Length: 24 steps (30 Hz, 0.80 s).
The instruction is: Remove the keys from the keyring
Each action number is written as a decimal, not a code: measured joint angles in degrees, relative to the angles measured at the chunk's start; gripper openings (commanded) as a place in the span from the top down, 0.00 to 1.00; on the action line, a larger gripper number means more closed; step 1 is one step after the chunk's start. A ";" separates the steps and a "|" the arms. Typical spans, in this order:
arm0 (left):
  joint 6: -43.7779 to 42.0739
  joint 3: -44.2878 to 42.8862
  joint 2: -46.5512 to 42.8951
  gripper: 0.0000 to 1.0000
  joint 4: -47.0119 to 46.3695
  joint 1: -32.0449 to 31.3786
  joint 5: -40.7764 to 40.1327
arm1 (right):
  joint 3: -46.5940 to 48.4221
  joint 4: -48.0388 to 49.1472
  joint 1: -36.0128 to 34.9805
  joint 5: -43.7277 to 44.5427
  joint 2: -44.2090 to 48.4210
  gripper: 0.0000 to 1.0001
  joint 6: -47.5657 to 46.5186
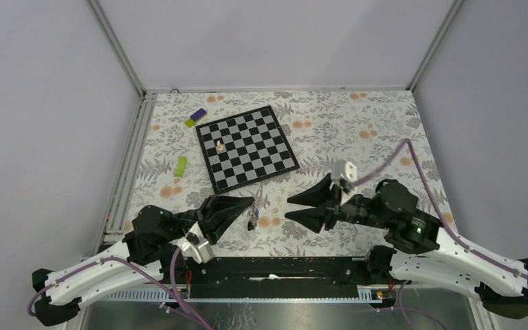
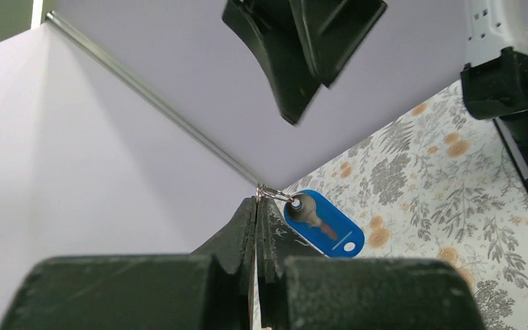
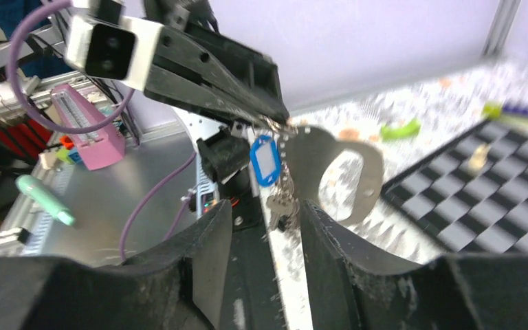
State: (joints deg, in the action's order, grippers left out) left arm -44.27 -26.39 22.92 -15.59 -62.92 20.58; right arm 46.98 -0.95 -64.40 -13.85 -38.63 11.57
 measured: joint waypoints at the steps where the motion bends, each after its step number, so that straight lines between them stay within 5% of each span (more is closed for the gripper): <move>1: 0.37 0.00 0.02 1.00 -0.26 0.00 0.92 | -0.17 0.96 0.00 -0.85 1.36 0.48 -2.69; 8: 3.26 0.00 1.40 1.00 -3.54 0.00 6.80 | -1.51 5.42 -0.02 -8.50 6.19 0.47 -23.28; 16: 5.66 0.00 5.11 1.00 -7.02 0.00 10.14 | -0.22 -1.49 -0.04 -13.90 0.81 0.56 -44.92; 24: 6.84 0.00 6.71 1.00 -8.59 0.00 11.26 | -0.22 -2.36 -0.04 -15.80 -2.43 0.59 -53.79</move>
State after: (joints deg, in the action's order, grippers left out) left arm -37.43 -26.39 29.63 -24.18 -62.92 31.83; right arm 46.76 -3.31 -64.45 -29.65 -41.06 -42.22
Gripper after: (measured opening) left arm 0.010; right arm 0.418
